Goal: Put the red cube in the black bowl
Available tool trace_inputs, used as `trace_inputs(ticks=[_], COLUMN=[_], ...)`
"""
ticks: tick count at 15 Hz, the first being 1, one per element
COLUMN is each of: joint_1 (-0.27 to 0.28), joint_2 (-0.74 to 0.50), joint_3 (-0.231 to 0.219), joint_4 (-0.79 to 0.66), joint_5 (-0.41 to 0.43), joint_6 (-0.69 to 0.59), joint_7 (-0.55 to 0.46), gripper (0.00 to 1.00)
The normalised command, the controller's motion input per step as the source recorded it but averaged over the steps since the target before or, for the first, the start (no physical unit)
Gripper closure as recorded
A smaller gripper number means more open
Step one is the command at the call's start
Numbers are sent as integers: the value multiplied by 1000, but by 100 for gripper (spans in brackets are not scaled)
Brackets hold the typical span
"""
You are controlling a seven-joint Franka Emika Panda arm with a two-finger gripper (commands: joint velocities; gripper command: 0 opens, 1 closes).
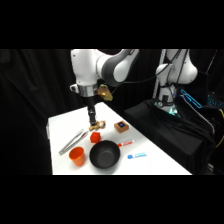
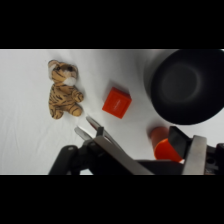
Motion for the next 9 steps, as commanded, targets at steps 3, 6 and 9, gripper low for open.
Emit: trace_inputs(ticks=[3, 6, 9], joint_1=[22, 21, 39], joint_2=[198, 158, 103], joint_3=[-71, -74, -63], joint_4=[161, 105, 21], joint_5=[38, 80, 109], joint_6=[168, 176, 205], joint_7=[264, 200, 169], gripper=[0, 0, 0])
